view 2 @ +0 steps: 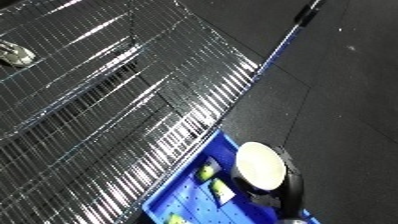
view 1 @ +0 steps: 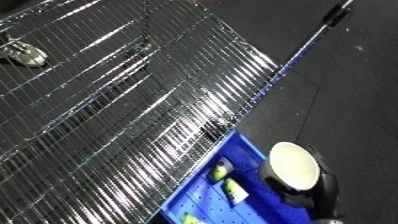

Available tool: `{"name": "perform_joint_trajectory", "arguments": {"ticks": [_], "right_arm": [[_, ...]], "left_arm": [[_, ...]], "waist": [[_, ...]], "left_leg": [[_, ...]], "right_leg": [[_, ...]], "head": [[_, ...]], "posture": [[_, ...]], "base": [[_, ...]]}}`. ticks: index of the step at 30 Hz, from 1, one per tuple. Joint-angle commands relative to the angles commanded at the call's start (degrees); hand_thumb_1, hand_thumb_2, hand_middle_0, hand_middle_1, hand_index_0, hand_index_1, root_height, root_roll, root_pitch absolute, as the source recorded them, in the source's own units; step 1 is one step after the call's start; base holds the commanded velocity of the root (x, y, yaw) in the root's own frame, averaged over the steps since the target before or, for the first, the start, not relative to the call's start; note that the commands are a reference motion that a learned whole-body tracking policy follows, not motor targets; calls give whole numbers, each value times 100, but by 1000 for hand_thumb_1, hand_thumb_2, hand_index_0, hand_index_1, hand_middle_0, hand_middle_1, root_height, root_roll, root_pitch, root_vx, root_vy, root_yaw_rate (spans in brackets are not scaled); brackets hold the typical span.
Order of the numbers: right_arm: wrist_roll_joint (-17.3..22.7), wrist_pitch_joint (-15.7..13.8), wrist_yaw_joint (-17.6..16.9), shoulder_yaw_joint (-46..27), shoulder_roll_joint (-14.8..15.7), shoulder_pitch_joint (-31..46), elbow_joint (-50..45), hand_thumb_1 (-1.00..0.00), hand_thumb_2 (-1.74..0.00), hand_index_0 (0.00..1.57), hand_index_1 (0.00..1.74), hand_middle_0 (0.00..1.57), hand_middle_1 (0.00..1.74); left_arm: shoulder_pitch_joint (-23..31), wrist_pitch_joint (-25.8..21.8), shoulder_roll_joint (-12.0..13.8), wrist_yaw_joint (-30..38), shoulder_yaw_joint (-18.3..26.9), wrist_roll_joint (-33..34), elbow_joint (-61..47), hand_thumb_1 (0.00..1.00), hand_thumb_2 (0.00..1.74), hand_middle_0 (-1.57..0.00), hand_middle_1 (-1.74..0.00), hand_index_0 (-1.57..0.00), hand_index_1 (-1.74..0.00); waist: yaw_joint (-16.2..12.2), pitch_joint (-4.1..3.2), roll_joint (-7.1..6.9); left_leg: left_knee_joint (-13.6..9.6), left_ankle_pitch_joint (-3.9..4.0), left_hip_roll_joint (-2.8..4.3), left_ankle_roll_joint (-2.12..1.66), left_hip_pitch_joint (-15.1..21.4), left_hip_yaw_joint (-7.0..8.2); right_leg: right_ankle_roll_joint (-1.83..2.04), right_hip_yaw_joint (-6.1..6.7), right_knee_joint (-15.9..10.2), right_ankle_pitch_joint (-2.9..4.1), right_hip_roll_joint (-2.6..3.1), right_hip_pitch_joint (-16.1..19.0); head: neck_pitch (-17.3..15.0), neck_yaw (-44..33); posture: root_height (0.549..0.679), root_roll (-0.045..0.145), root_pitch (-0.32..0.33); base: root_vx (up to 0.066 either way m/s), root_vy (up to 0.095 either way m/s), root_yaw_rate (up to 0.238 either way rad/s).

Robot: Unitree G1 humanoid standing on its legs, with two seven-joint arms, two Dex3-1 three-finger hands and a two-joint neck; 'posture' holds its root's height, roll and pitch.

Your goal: Pick up the object and place it into the box

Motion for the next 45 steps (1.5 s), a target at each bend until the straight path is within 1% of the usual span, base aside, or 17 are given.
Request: {"name": "perform_joint_trajectory", "arguments": {"ticks": [4, 8, 12, 16, 21, 24, 26, 31, 33, 35, 39, 43, 45], "right_arm": [[67, -26, 16, 66, -60, -21, 236, -200, -348, 314, 348, 314, 348], [131, -117, 53, 132, -86, -46, 464, 0, 0, 0, 0, 0, 0], [100, -162, 63, 188, -83, -51, 534, 0, 0, 0, 0, 0, 0], [103, -176, 94, 230, -47, -40, 512, 0, 0, 0, 0, 0, 0], [173, -189, 345, 306, -7, -38, 497, 0, 0, 0, 0, 0, 0], [77, -184, 493, 363, 39, 1, 391, 0, 0, 0, 0, 0, 0], [-25, -159, 578, 405, 76, 27, 233, 0, 0, 0, 0, 0, 0], [-399, 61, 722, 573, 204, 19, -387, 0, 0, 0, 0, 0, 0], [-544, 175, 795, 647, 256, -5, -643, 0, 0, 0, 0, 0, 0], [-675, 292, 875, 725, 283, -48, -892, 0, 0, 0, 0, 0, 0], [-929, 517, 1000, 890, 280, -206, -1194, 0, 0, 0, 0, 0, 0], [-1039, 717, 1117, 1040, 274, -383, -1364, 0, 0, 0, 0, 0, 0], [-1070, 801, 1147, 1110, 289, -453, -1433, 0, 0, 0, 0, 0, 0]], "left_arm": [[-83, -32, -35, 58, -105, -38, 51, 1000, 1740, -1570, -1740, -1570, -1740], [-132, -75, -68, 109, -198, -65, 107, 1000, 1740, -1570, -1740, -1570, -1740], [-156, -109, -88, 155, -240, -74, 110, 1000, 1740, -1570, -1740, -1570, -1740], [-186, -138, -108, 189, -259, -82, 132, 1000, 1740, -1570, -1740, -1570, -1740], [-231, -131, -132, 205, -294, -85, 152, 1000, 1740, -1570, -1740, -1570, -1740], [-216, -125, -150, 195, -306, -72, 143, 1000, 1740, -1570, -1740, -1570, -1740], [-189, -123, -147, 183, -307, -76, 122, 1000, 1740, -1570, -1740, -1570, -1740], [-124, -78, -105, 143, -283, -77, 60, 1000, 1740, -1570, -1740, -1570, -1740], [-114, -44, -95, 132, -264, -52, 39, 1000, 1740, -1570, -1740, -1570, -1740], [-116, 0, -88, 129, -238, -20, 22, 1000, 1740, -1570, -1740, -1570, -1740], [-120, 115, -76, 83, -189, 69, 4, 1000, 1740, -1570, -1740, -1570, -1740], [-103, 283, -4, 10, -154, 155, -3, 1000, 1740, -1570, -1740, -1570, -1740], [-82, 383, 33, -46, -137, 205, -11, 1000, 1740, -1570, -1740, -1570, -1740]], "waist": [[-22, 29, 35], [-24, 33, 46], [-17, 33, 38], [-10, 33, 17], [23, 33, -12], [50, 33, -53], [75, 33, -85], [178, 33, -188], [229, 33, -229], [289, 33, -270], [440, 27, -352], [615, 4, -446], [703, -12, -479]], "left_leg": [[-8, 28, -41, -2, 1, -19], [-31, 71, -63, -7, -27, -50], [-55, 116, -64, -16, -58, -75], [-51, 135, -64, -22, -81, -86], [-51, 160, -70, -34, -89, -74], [-46, 191, -60, -44, -92, -92], [-37, 207, -50, -45, -107, -114], [-43, 185, -35, -13, -176, -199], [-56, 172, -37, 1, -195, -218], [-66, 158, -39, 16, -212, -241], [-24, 131, -46, 39, -258, -323], [148, 88, -36, 59, -351, -422], [229, 66, -43, 69, -391, -468]], "right_leg": [[-30, 14, 39, -3, 37, -38], [-44, 18, 63, 1, 64, -88], [-50, 12, 71, 9, 73, -132], [-55, 0, 86, 9, 75, -151], [-51, -26, 83, 12, 69, -132], [-48, -39, 43, 29, 52, -90], [-53, -54, 34, 31, 49, -73], [-78, -115, 98, -28, 80, -48], [-76, -152, 113, -51, 88, -26], [-69, -193, 128, -67, 84, -4], [-58, -282, 150, -76, 46, 39], [-56, -390, 207, -91, -26, 80], [-58, -435, 241, -106, -61, 95]], "head": [[-77, 64], [-87, 35], [-100, -55], [-155, -194], [-299, -442], [-357, -762], [-385, -1003], [-488, -1745], [-537, -2036], [-636, -2299], [-832, -2804], [-988, -3343], [-1033, -3526]], "posture": [[633, 109, 53], [632, 113, 57], [632, 116, 62], [632, 117, 64], [632, 115, 63], [634, 115, 61], [634, 115, 61], [633, 109, 59], [632, 104, 58], [632, 99, 56], [632, 92, 49], [631, 86, 39], [630, 83, 35]], "base": [[-6, 2, -13], [-3, -2, 7], [-4, -1, 21], [1, 2, 31], [7, 1, 59], [22, 2, 92], [12, -4, 119], [7, -35, 157], [9, -63, 167], [18, -64, 163], [31, -58, 119], [41, -76, 120], [42, -77, 144]]}}
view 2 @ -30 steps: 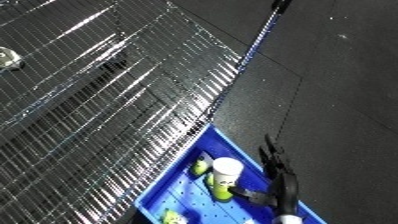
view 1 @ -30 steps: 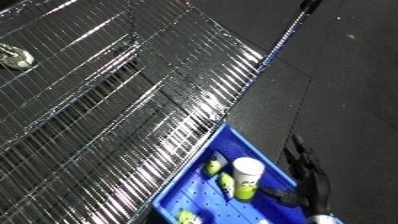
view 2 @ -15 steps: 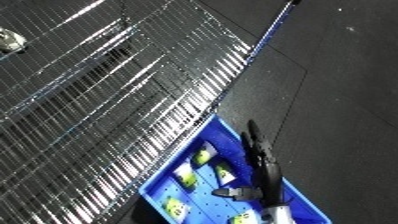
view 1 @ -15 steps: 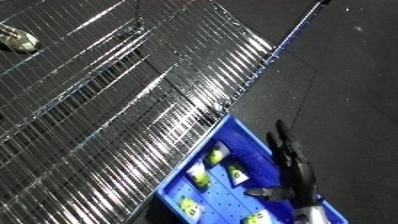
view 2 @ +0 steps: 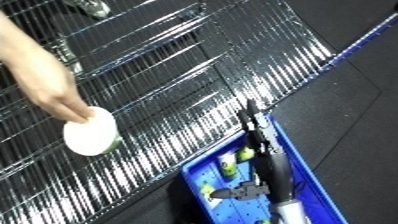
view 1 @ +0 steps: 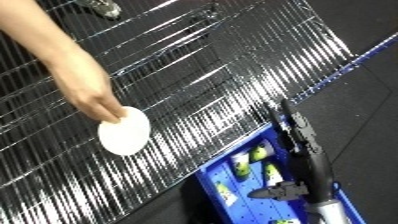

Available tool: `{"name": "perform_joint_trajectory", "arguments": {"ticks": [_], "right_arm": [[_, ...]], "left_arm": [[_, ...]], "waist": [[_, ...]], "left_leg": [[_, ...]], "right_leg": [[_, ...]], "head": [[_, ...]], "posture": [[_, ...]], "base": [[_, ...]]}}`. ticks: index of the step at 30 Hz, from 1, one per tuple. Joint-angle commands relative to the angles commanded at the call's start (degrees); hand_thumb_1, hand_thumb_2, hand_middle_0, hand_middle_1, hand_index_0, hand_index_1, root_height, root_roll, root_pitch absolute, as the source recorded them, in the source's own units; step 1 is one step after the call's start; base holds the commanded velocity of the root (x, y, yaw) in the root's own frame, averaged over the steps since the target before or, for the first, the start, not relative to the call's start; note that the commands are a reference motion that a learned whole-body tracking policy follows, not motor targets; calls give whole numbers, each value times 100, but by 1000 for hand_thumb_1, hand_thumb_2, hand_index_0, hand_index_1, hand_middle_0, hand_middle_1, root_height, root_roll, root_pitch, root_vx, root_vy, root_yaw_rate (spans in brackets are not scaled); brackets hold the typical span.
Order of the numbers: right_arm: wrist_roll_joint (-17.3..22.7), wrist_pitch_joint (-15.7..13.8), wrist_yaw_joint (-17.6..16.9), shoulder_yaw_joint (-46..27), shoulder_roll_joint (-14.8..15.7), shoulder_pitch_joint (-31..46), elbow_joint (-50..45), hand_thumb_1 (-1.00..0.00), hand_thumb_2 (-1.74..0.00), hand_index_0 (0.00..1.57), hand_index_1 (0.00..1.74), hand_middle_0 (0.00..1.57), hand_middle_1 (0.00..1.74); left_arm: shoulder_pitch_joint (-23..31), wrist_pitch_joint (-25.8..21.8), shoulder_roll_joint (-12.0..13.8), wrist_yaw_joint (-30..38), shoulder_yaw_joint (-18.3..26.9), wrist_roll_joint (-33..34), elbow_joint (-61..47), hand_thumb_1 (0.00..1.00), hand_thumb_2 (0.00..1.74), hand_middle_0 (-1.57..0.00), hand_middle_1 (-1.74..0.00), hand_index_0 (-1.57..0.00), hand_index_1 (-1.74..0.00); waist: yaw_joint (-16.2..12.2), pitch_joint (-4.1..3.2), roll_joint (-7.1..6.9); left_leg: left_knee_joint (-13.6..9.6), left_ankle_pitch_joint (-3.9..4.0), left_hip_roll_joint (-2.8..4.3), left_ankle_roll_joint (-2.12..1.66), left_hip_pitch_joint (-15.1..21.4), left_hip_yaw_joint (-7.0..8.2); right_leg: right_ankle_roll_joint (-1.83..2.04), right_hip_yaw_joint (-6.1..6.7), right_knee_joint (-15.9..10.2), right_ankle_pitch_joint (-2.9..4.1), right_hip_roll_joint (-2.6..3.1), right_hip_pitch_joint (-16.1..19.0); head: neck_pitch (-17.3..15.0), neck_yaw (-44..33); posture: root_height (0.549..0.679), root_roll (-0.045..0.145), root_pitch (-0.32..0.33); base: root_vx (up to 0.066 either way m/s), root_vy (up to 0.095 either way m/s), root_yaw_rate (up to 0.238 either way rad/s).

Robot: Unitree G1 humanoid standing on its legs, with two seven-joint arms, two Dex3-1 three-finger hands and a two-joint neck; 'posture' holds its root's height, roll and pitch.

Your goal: Pick up the object and place it into the box

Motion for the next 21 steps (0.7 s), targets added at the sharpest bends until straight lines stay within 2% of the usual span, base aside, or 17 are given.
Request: {"name": "perform_joint_trajectory", "arguments": {"ticks": [5, 10, 15, 21], "right_arm": [[-180, 237, 4, 206, 75, -143, -162, 0, 0, 0, 0, 0, 0], [-396, 393, -35, 377, 161, -233, -188, 0, 0, 0, 0, 0, 0], [-419, 501, 42, 443, 188, -284, -105, 0, 0, 0, 0, 0, 0], [-398, 579, 179, 538, 195, -385, 46, 0, 0, 0, 0, 0, 0]], "left_arm": [[78, 188, 57, -161, 36, 57, -14, 1000, 1740, -1570, -1740, -1570, -1740], [115, 325, 63, -228, 48, 66, -75, 1000, 1740, -1570, -1740, -1570, -1740], [181, 427, 81, -266, 60, 74, -100, 1000, 1740, -1570, -1740, -1570, -1740], [249, 612, 134, -366, 19, 194, -138, 1000, 1740, -1570, -1740, -1570, -1740]], "waist": [[203, -57, -45], [351, -110, -72], [442, -142, -92], [556, -160, -96]], "left_leg": [[119, -25, -42, 31, -39, -105], [178, -23, -62, 52, -35, -173], [251, -34, -66, 58, -32, -217], [371, -49, -79, 75, -60, -251]], "right_leg": [[-1, -90, 75, -42, -66, 37], [22, -177, 136, -59, -138, 64], [39, -244, 242, -85, -186, 64], [30, -301, 426, -134, -230, 18]], "head": [[-144, -388], [-289, -583], [-460, -672], [-662, -595]], "posture": [[628, 75, 24], [627, 69, 15], [624, 63, 4], [619, 59, -9]], "base": [[58, -62, 178], [61, -36, 160], [62, -16, 115], [60, -16, 128]]}}
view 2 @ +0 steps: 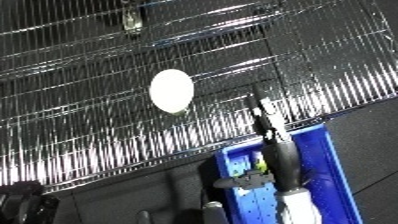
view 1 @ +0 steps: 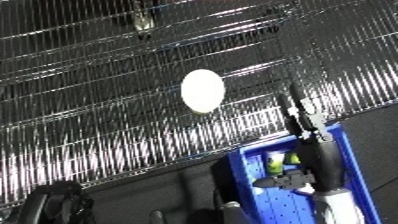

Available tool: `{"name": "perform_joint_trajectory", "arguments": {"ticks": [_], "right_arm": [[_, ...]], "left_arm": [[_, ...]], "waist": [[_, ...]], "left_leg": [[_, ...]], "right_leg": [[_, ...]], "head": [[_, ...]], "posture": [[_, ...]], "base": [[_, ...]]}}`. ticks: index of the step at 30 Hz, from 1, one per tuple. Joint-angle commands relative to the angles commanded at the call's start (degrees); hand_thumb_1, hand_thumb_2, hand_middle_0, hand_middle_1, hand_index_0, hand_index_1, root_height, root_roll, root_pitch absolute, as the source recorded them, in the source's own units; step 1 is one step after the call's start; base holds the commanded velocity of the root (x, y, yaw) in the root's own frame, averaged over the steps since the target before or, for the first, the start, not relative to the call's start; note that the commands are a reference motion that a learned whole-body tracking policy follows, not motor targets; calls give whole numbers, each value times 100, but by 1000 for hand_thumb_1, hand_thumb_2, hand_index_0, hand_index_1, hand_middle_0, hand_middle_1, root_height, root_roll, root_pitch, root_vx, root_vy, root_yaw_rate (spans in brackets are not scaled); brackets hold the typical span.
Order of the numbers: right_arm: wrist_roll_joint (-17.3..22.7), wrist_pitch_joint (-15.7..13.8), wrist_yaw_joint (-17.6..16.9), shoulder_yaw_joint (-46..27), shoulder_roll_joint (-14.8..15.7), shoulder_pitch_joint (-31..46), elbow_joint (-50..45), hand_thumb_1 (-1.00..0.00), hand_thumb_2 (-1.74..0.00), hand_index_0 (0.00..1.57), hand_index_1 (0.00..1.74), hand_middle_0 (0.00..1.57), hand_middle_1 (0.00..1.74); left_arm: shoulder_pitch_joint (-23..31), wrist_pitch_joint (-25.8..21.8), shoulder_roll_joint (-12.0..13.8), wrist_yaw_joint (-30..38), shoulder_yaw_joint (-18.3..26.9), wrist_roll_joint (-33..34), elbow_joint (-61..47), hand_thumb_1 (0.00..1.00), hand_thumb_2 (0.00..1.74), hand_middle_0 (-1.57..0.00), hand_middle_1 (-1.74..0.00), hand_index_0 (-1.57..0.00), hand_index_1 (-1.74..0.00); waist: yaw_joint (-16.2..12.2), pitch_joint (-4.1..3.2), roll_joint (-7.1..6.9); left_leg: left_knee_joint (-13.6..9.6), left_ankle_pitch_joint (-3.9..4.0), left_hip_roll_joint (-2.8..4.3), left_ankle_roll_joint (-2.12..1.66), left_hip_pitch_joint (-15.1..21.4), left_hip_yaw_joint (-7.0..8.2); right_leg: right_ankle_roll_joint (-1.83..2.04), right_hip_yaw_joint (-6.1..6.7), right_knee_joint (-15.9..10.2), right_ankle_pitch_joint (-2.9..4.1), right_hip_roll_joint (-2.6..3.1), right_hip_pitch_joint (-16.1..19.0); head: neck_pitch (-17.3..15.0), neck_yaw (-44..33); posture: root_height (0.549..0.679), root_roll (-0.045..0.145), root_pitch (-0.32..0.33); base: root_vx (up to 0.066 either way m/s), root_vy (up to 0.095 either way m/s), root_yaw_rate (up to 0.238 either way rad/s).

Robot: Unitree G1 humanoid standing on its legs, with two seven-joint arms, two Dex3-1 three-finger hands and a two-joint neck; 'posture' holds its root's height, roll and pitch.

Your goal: Pick up the object and place it into the box

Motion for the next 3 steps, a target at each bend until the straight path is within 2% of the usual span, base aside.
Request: {"name": "perform_joint_trajectory", "arguments": {"ticks": [3], "right_arm": [[29, 19, -22, 31, 12, -75, 85, 0, 0, 0, 0, 0, 0]], "left_arm": [[15, 90, 29, -40, -22, 27, -25, 1000, 1740, -1570, -1740, -1570, -1740]], "waist": [[52, 3, 0]], "left_leg": [[64, -14, -5, 10, -16, -15]], "right_leg": [[0, -29, 99, -21, -22, -38]], "head": [[-70, 133]], "posture": [[616, 57, -15]], "base": [[55, -23, 134]]}}
